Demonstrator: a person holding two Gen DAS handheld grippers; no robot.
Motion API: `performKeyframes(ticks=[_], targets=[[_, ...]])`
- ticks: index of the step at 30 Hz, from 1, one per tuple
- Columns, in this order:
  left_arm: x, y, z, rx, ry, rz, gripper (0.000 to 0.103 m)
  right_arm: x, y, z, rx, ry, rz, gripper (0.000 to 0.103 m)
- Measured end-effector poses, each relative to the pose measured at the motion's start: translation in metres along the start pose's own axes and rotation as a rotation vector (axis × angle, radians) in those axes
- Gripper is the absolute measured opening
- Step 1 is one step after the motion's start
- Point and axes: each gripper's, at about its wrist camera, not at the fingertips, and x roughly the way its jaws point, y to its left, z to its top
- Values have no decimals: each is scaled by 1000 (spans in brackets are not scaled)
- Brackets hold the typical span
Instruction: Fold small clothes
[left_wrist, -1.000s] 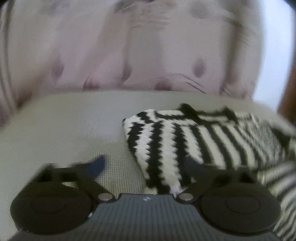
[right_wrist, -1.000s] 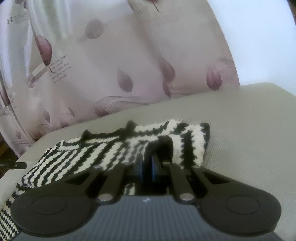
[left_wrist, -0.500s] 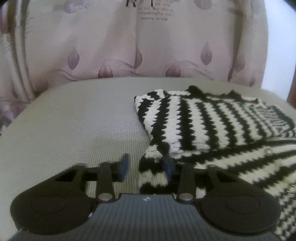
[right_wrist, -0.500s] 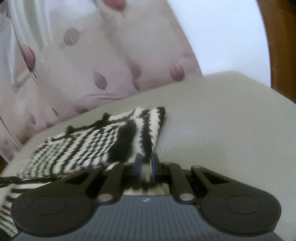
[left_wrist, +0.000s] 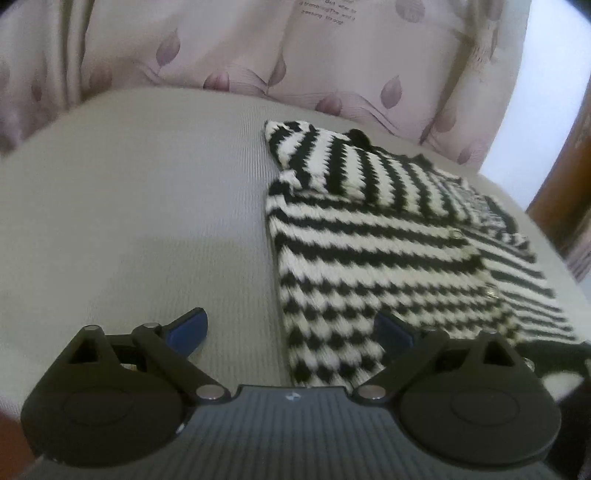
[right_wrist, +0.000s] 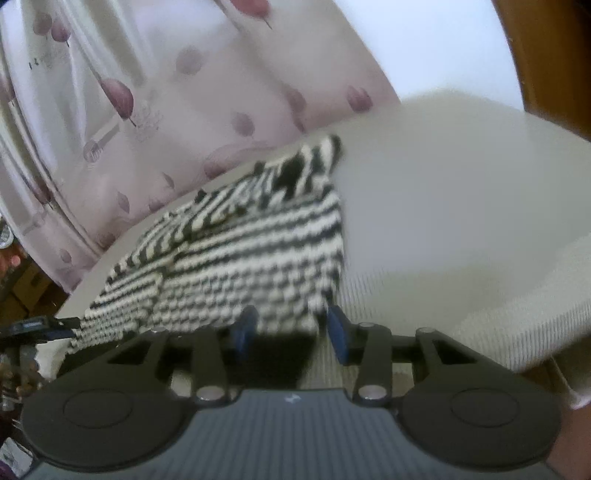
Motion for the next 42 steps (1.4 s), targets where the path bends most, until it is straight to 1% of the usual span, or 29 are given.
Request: performKeyframes(ticks=[3,6,7,8,9,10,11,12,14,16,18,19,20,21,22,24,25,26,27,28,29,30,31,33,35,39,40,41,42], targets=[[-8,2,-8,-23,11,-65,95,2,4,-12,5,5,-15,42],[-12,-2,-13,-10,23,-66,94,5,4,-18,43,-10,6,41],[-13,-3,-14,-14,23,-65,93,7,5,-19,50,-12,22,40],[-15,-3,-17,-17,19,-63,92,9,6,-20,48,-11,35,32],[-17,-4,-19,-20,14,-55,84,11,7,-21,49,-8,33,29],[-19,-4,-20,-20,12,-46,77,12,7,-22,53,-8,27,21],[-21,-5,-21,-16,13,-42,63,12,5,-23,63,-11,34,15],[-22,-5,-21,-18,20,-46,56,12,3,-23,80,-14,41,14],[-25,0,-23,-43,33,-89,56,10,-3,-24,110,-11,57,13],[-25,4,-24,-74,49,-141,65,10,-3,-24,111,-8,69,13],[-25,2,-24,-63,60,-192,88,10,-5,-24,135,-1,108,14],[-23,0,-24,-66,69,-213,94,11,-6,-24,152,4,112,15],[-22,-1,-25,-69,79,-238,103,11,-8,-24,169,9,118,16],[-21,-2,-27,-68,81,-247,102,12,-9,-25,182,8,125,17],[-21,-3,-28,-58,70,-246,102,11,-10,-25,196,4,134,21],[-20,-5,-29,-43,58,-254,101,11,-9,-26,211,1,153,31],[-19,-5,-28,-50,54,-257,101,12,-9,-27,213,1,161,39],[-18,-4,-27,-64,51,-267,94,13,-7,-27,212,-1,168,46],[-15,-3,-25,-77,60,-289,78,14,-5,-26,212,-4,170,50],[-12,-4,-24,-83,68,-297,71,16,-3,-25,210,-7,171,55],[-11,-5,-23,-78,70,-290,61,17,-1,-25,209,-10,170,58],[-9,-6,-23,-69,73,-284,50,18,0,-25,211,-14,169,59],[-8,-5,-22,-68,76,-285,45,18,0,-25,221,-18,171,59],[-5,-1,-24,-87,93,-305,23,18,-3,-27,241,-23,182,59],[-2,4,-26,-113,104,-326,16,18,-5,-28,246,-26,191,59],[1,6,-26,-131,97,-339,16,20,0,-25,211,-20,173,58],[1,7,-26,-141,95,-340,16,19,2,-25,197,-22,158,48],[1,9,-25,-155,99,-344,16,19,2,-24,184,-20,145,23],[1,10,-24,-161,105,-349,19,20,1,-24,183,-9,138,12]])
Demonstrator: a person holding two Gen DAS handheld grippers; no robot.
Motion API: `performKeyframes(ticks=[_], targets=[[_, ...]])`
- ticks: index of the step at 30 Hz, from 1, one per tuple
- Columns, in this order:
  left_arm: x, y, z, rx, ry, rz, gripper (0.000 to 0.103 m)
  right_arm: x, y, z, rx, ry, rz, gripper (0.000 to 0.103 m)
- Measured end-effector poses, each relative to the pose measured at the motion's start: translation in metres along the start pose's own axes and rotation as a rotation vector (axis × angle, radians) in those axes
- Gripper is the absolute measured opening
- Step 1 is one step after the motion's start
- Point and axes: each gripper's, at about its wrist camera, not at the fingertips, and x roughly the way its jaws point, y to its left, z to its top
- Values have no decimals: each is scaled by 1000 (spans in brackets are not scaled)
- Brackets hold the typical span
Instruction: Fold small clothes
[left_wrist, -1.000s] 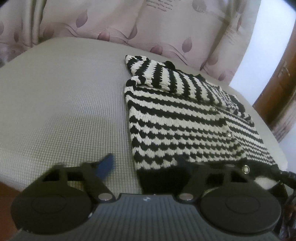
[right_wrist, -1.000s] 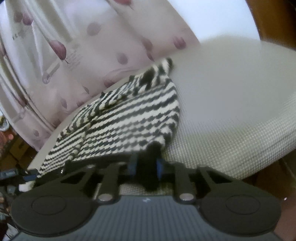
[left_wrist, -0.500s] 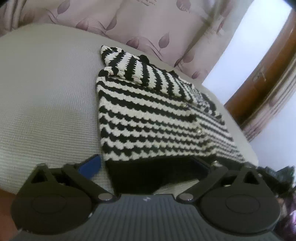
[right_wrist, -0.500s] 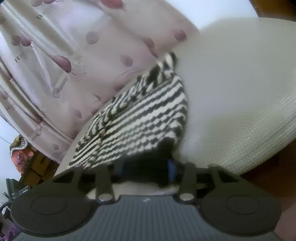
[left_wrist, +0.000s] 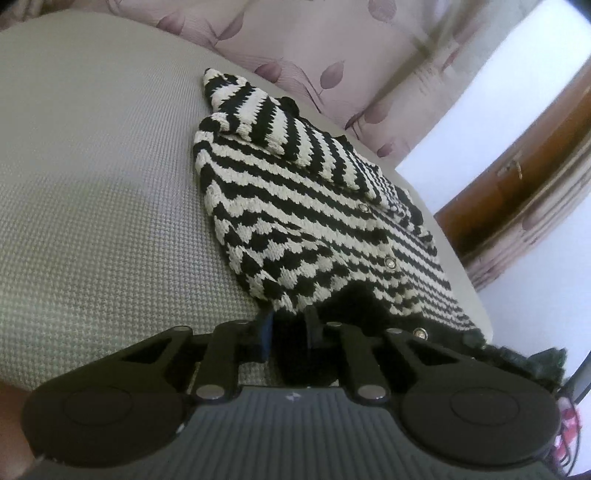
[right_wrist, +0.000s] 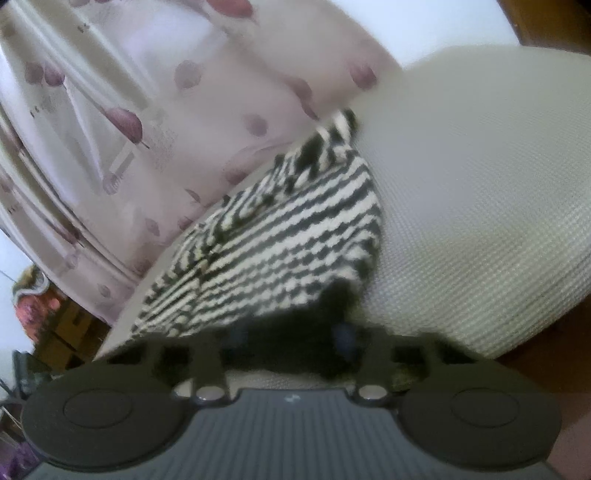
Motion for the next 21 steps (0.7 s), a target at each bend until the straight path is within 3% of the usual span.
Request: performKeyframes(ticks=[1,6,8,12,18,21], targets=[[-1,0,1,-2,12,-3,23,1,-4,0,22,4,1,10],[-9,-2,7,-10,59,-61,77,-6,-7,2,50,-29,68,10],[-7,-5,5,-10,94,-86,87,-10,-7,6,69,-54,102,10],[-2,-6,-1,-20,88,-106,92,-11,-6,8,65,-59,102,10],[-5,7,-1,-116,73,-154,87,-6,-13,5,109,-24,111,15],[-6,11,-1,-142,62,-172,87,-8,-16,6,130,-37,121,33]])
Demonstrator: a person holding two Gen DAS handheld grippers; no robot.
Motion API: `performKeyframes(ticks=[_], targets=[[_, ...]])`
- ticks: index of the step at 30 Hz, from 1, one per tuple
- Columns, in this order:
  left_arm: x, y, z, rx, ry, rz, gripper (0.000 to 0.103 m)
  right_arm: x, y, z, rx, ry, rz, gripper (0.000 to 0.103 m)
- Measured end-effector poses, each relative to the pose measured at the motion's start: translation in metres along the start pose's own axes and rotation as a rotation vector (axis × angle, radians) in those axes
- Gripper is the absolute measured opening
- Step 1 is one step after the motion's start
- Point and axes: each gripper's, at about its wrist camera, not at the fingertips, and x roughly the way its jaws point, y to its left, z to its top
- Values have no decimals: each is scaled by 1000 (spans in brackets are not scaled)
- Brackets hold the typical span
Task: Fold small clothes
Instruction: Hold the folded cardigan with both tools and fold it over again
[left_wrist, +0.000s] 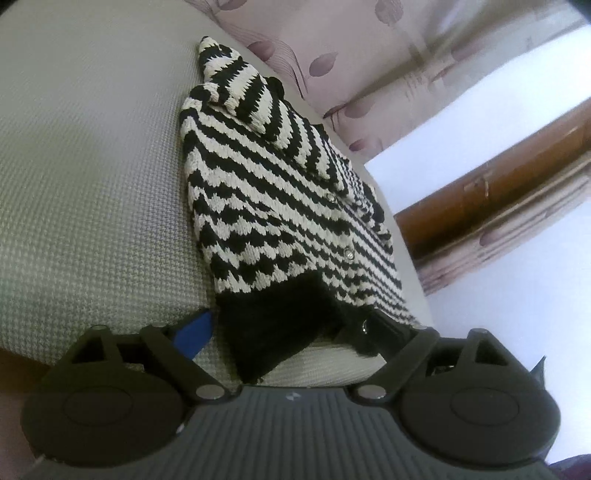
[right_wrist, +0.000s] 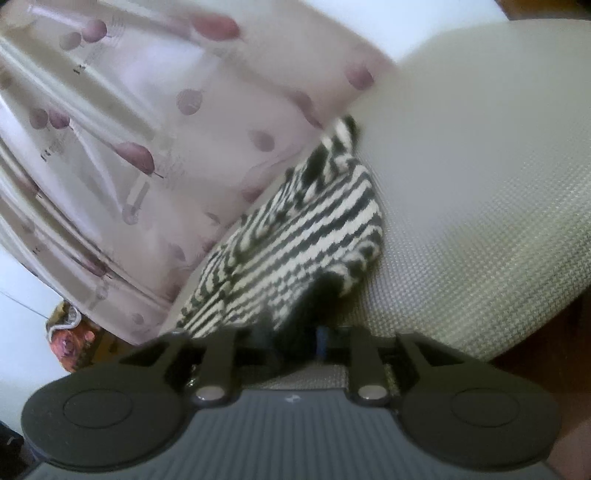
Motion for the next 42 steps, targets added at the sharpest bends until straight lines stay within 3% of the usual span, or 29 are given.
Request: performKeyframes(ticks=[2,3,7,8,9,10,11,12,14,18,21,28,42], targets=[[-1,-1,0,-3,-10,-12,79,2,1,0,10,2,9,48],[0,-2,0,-4,-17,-14,72,4,2,0,9,7,13,49],[3,-4,0,4,-17,-7,68,13,3,-2,7,25,4,49],[4,-4,0,1,-19,-4,58,14,3,-2,1,29,-2,48],[5,-3,0,1,-21,5,41,15,4,-3,-5,32,-6,47],[6,-3,-1,2,-25,19,31,17,4,-4,-9,33,-12,40],[8,-3,-2,5,-30,36,13,18,4,-4,-11,38,-24,22],[9,-5,-3,11,-44,60,6,20,4,-4,-14,51,-42,13],[8,-10,-4,15,-97,88,6,21,5,-6,-25,53,-45,10],[-13,-29,0,16,-253,58,6,6,15,0,-17,-13,104,10],[-21,-46,13,54,-319,66,6,5,23,13,-32,-31,123,10],[-27,-68,43,104,-396,84,6,20,38,41,-57,-55,170,10],[-27,-78,96,140,-535,113,6,44,61,90,-115,-95,178,10]])
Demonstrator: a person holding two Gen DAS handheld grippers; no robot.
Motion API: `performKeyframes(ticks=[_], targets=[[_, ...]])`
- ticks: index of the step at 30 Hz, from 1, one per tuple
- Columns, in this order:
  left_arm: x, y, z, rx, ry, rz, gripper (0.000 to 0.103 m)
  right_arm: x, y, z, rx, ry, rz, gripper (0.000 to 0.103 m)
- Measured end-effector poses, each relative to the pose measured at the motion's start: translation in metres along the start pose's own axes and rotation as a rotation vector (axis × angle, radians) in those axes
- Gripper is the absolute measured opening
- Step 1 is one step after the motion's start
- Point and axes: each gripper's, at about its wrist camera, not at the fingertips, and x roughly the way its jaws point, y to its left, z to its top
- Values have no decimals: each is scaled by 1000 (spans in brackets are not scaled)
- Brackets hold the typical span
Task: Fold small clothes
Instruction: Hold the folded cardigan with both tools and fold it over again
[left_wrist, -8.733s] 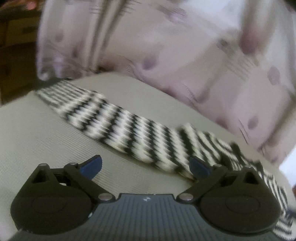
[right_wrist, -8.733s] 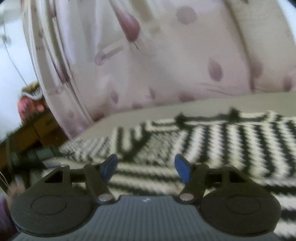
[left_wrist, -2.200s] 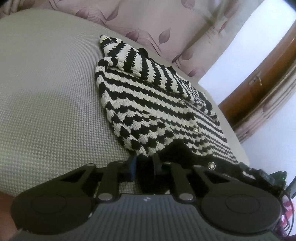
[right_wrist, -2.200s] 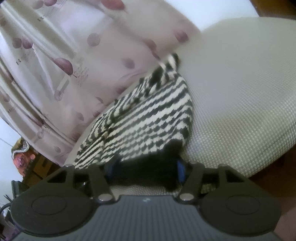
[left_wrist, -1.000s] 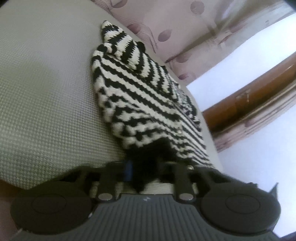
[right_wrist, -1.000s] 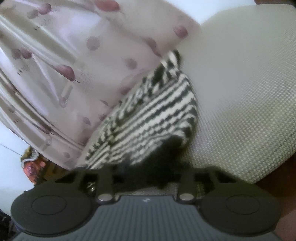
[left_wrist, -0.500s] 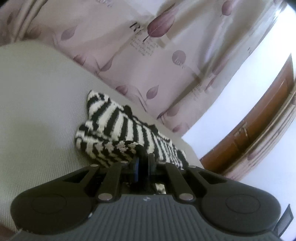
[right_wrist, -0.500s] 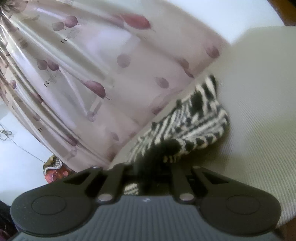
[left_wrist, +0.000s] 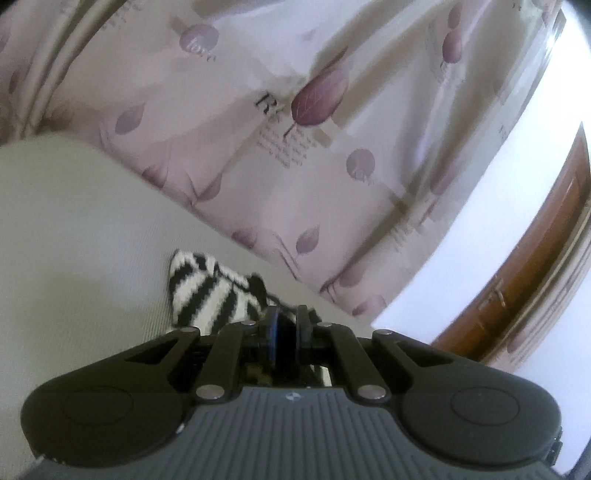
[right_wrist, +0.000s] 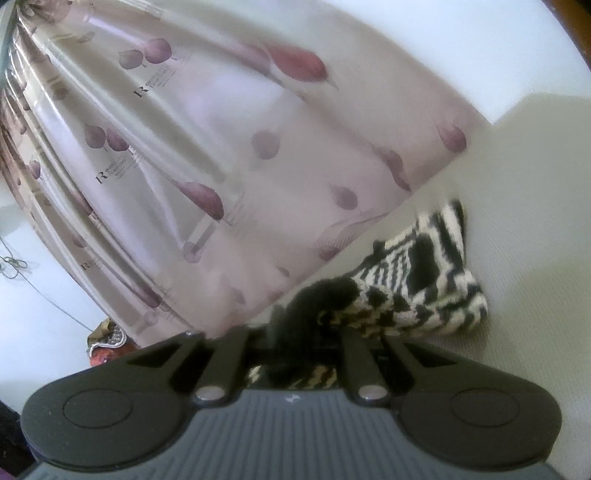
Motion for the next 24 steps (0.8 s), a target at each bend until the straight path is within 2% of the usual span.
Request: performKeyframes(ticks=[5,7,10,14,16,18,20,22,24], targets=[[29,3,32,25,-79,51,6,33,-6,29,-16,1,-11,10],[46,7,43,21,-78,76,6,51,-12,40,-11,4,-17,10],[52,14,44,24,-20,54,6,74,-20,54,-3,10,-45,10],[41,13,14,183,137,35,8,74,-16,49,-24,15,-20,10],[36,20,-3,217,201,33,23,69,-15,40,-23,22,-9,10],[35,26,-16,258,251,29,57,64,-16,34,-18,23,-6,10],[39,27,-26,307,310,5,78,58,-17,28,-11,21,-9,10],[46,24,-33,342,328,-25,80,52,-17,24,-9,16,-12,10],[63,18,-35,394,359,-50,87,47,-18,23,-1,13,-18,10]])
